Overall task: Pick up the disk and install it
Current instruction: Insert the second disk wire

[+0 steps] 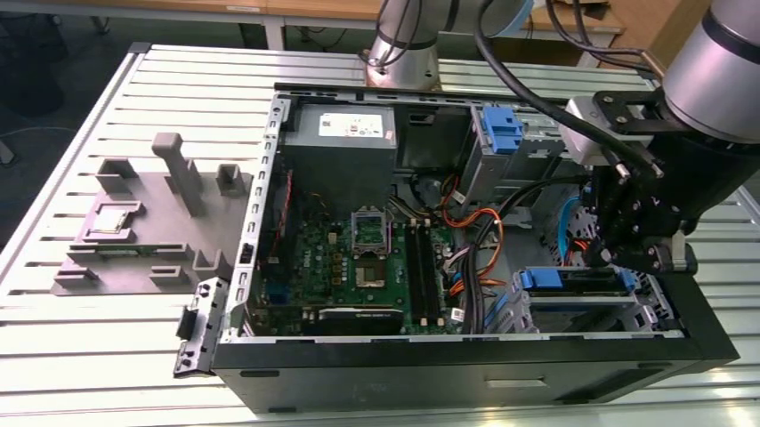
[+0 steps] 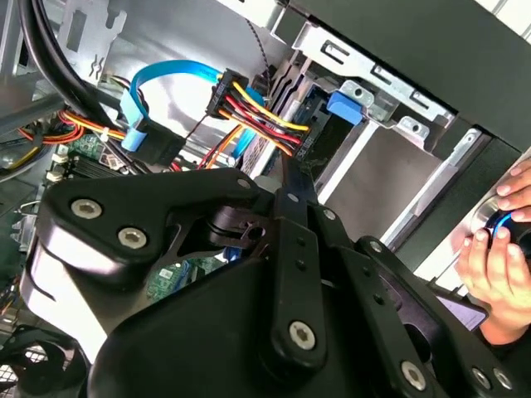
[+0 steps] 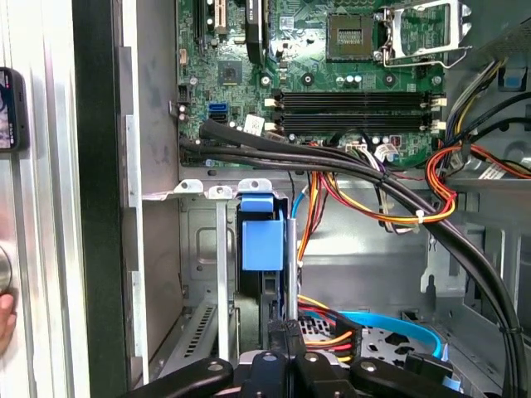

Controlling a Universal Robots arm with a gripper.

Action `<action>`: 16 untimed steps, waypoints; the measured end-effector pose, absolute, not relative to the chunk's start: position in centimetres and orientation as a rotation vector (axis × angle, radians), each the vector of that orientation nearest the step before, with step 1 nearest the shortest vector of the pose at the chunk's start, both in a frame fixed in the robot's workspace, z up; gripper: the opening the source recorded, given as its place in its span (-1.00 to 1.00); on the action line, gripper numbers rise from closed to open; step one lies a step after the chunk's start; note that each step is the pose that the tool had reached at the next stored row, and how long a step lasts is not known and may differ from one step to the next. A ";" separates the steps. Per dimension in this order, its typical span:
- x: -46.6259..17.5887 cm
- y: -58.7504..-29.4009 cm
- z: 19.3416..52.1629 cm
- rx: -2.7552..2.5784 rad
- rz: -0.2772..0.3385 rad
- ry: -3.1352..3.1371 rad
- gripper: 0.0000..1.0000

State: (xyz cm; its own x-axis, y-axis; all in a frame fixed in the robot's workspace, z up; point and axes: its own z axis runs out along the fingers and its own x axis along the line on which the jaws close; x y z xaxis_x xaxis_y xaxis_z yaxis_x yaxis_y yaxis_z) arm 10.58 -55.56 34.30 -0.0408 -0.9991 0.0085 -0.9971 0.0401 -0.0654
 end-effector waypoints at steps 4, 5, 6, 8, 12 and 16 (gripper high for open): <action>10.6 -55.6 34.7 -2.148 -0.082 2.237 -0.80; 10.6 -55.6 34.9 -2.148 -0.082 2.237 -0.80; 10.6 -55.6 35.1 -2.148 -0.082 2.237 -0.80; 10.6 -55.6 35.6 -2.148 -0.082 2.237 -0.80; 10.6 -55.6 36.6 -2.148 -0.082 2.237 -0.80; 10.5 -55.6 36.8 -2.149 -0.079 2.238 -0.80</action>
State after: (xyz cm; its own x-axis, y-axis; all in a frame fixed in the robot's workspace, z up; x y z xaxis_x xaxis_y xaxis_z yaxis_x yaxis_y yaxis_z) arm 10.52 -55.56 36.77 -0.0408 -0.9991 0.0082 -0.9972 0.0402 -0.0623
